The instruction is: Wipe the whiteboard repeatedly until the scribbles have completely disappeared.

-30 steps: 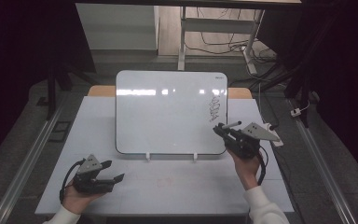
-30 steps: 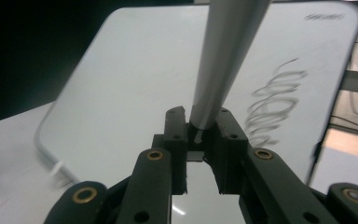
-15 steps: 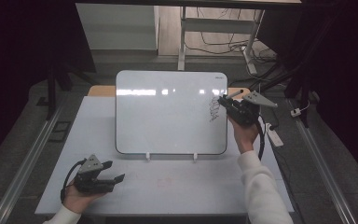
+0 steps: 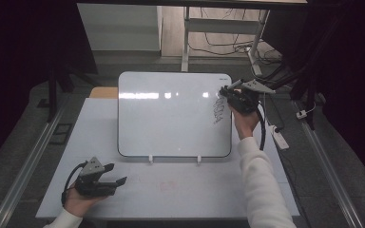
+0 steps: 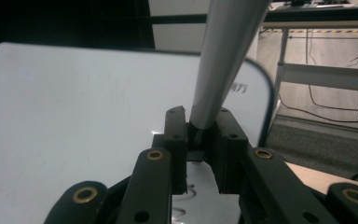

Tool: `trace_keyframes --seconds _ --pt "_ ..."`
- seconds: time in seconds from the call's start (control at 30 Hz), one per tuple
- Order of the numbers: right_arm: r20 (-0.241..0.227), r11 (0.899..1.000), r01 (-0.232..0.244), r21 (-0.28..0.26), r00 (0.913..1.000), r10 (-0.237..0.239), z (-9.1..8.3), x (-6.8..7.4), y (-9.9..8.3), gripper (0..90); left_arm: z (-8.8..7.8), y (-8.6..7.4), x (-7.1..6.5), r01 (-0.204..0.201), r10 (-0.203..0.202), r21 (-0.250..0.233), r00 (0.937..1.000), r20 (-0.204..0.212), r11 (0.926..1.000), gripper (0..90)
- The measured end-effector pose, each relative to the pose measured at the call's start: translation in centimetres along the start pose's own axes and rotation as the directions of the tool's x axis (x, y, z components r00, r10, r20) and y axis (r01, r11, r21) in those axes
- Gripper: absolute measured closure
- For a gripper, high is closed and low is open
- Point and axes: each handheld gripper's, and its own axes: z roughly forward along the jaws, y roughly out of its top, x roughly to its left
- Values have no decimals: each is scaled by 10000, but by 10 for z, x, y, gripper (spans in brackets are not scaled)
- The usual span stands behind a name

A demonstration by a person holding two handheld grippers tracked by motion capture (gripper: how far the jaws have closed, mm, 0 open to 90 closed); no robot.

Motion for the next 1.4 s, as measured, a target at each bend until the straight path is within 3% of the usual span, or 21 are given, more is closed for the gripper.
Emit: trace_keyframes --seconds 0.1,0.2,0.23,0.33,0.4,0.43,0.47,0.53,0.63,0.67,0.77,0.83,0.9,0.97,1.03,1.07,1.2,1.23,1.27,1.33,1.4 --pt "-319 9996 213 162 9993 -208 0 8 -6 777 0 0 0 17 -17 -6 10000 11 10000 273" --pt "-184 9985 499 232 9986 -495 -1 9 -5 777 0 0 0 -10 10 16 10000 8 10000 274" --pt "243 9994 330 66 9992 -332 -2 4 -1 777 0 0 0 -28 28 22 10000 14 10000 274" --pt "277 9999 -65 -85 9996 67 -3 0 0 777 0 1 -2 -78 78 -7 10000 23 10000 274" --pt "-485 9989 294 373 9984 -276 1 11 -8 777 -1 1 -2 -92 92 -42 10000 17 9999 273" --pt "-485 9989 294 373 9984 -276 1 11 -8 777 -1 1 -2 -86 86 -45 10000 26 10000 273" --pt "-587 9961 786 397 9954 -762 1 16 -11 777 -1 1 -1 -88 88 -31 10000 26 10000 274" --pt "-294 9999 83 120 9995 -79 -1 6 -10 777 0 0 -1 -59 59 15 10000 33 10000 274" --pt "102 9992 -324 -215 9994 326 -5 -1 -9 777 -1 1 -3 -155 155 -16 9999 19 9999 273" --pt "60 9995 -295 -147 9995 296 -5 2 -10 777 -2 1 -4 -177 177 -45 9998 35 9998 270" --pt "-567 9970 629 447 9966 -604 -2 14 -13 777 -1 1 -2 -141 141 -38 9999 32 9999 270" --pt "-558 9964 685 499 9963 -657 -3 14 -13 777 0 1 -2 -108 108 13 9999 43 9999 270" --pt "203 9998 107 145 9997 -110 -7 3 -9 777 1 1 -3 -148 147 50 9999 41 9999 270" --pt "335 9999 -120 6 9994 120 -7 0 -7 777 0 1 -4 -178 178 16 9998 49 9998 270" --pt "365 10000 -62 3 9993 62 -5 1 -6 777 1 1 -4 -171 171 7 9998 43 9999 270" --pt "-182 9998 81 157 9998 -78 -2 7 -8 777 1 1 -3 -140 140 22 9999 40 9999 270" --pt "-505 9964 642 552 9968 -615 1 14 -9 777 1 1 -3 -115 115 48 9999 38 9999 270" --pt "-374 9978 477 461 9982 -460 1 11 -7 777 1 1 -3 -123 122 58 9999 35 9999 270" --pt "302 9999 14 144 9995 -19 -3 5 -5 777 1 1 -3 -137 137 62 9999 36 9999 270" --pt "313 9997 -236 53 9992 235 -4 2 -6 777 1 1 -4 -152 152 21 9999 29 9999 270" --pt "-282 9990 179 414 9995 -167 -4 11 -12 777 0 1 -3 -139 139 -3 9999 35 9999 270"
